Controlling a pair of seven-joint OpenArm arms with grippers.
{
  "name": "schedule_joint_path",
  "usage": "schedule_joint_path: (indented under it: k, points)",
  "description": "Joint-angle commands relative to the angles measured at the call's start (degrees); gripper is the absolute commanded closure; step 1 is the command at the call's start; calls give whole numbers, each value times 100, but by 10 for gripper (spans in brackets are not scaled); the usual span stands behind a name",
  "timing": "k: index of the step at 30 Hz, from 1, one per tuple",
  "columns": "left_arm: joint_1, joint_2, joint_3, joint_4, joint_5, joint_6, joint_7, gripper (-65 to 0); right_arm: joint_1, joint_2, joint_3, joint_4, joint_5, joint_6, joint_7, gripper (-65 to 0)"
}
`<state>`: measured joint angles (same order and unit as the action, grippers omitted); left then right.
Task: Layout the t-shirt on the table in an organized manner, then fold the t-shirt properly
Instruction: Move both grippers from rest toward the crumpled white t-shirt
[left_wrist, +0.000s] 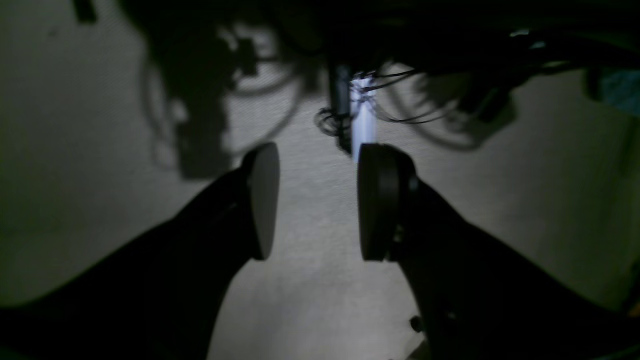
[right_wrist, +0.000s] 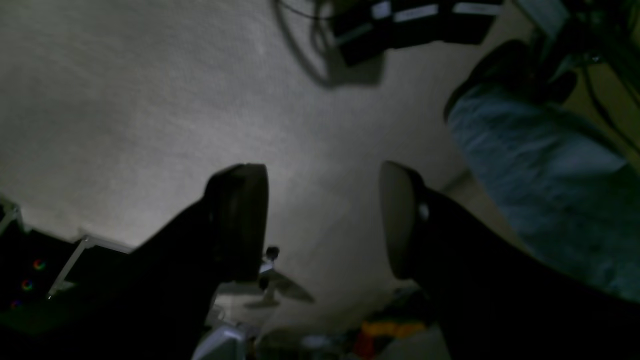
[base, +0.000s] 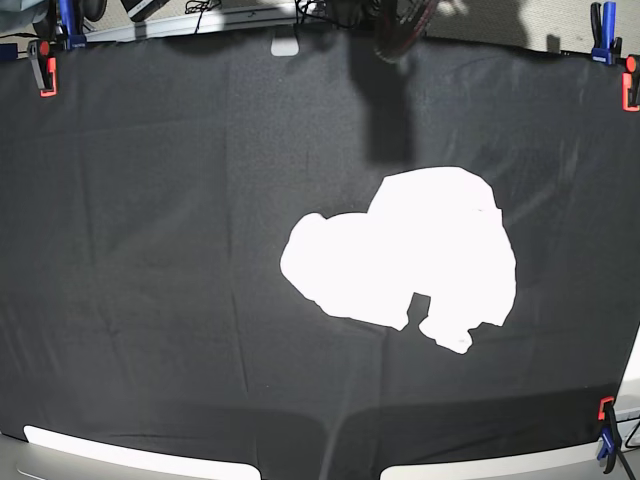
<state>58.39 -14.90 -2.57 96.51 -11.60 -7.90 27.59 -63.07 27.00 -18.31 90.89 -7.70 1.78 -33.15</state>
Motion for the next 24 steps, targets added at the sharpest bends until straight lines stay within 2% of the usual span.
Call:
schedule_joint_path:
  k: [1,3,8,13,20,24]
  points:
    - [186,-37,-63,262,114,173,-33,-245,-208,46,-4,291,-85,-116,48,-345]
    - [345,-37,-184,693,245,326,-26,-245,-407,48,-4,824,-170,-267,44,-345]
    - [695,-39,-634,1937,251,326,319,-245,-603,48,-2,2225,-212,-428,-557,-345]
    - [732,-39,-920,2887,254,323,706,-245,-599,48,59,3241,-811,-581,-568,-345]
    - [697,-39,-918,3276,234,319,839,-245,-302,63,883,3941,-1012,-737,-415,-345]
    - [516,-37,-918,3292,205,319,789,-245,345,337,1217,3960,-813,-739,-282,-345]
